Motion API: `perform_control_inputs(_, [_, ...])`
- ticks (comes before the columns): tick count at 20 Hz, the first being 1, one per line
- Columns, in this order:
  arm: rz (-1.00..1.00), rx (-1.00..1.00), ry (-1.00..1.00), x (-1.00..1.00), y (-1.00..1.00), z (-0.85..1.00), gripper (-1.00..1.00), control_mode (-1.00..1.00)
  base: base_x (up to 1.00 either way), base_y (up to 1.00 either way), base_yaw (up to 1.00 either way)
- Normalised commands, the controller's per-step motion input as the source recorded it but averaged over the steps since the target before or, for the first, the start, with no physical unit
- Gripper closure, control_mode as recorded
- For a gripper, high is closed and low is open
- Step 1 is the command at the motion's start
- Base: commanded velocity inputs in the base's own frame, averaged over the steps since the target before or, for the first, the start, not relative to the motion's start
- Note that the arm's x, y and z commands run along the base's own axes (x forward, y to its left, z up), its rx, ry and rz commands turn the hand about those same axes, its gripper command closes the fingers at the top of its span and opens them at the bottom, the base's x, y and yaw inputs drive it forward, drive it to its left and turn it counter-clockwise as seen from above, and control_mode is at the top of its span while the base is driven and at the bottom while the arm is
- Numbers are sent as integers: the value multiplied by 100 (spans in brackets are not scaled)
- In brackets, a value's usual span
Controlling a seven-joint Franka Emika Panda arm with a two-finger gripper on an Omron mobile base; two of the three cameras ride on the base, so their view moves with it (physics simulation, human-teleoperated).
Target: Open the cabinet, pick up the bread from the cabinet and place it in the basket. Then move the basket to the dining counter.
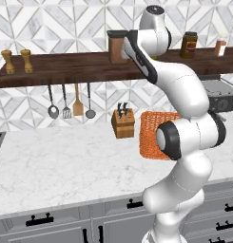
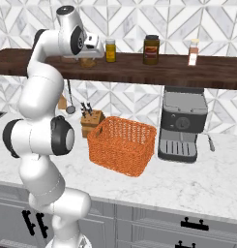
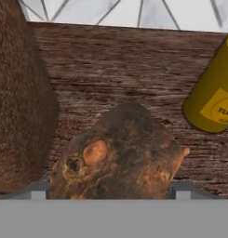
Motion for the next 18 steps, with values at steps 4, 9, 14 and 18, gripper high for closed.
perform_control_inputs(4, [0, 0, -4, -16, 0, -21, 100, -100, 0, 0, 0])
perform_control_inputs(9, [0, 0, 1, -90, -50, 18, 100, -100, 0, 0, 0])
perform_control_inputs(14, [0, 1, 16, -100, -81, 13, 100, -100, 0, 0, 0])
perform_control_inputs(18, [0, 0, 1, -100, -95, -9, 100, -100, 0, 0, 0])
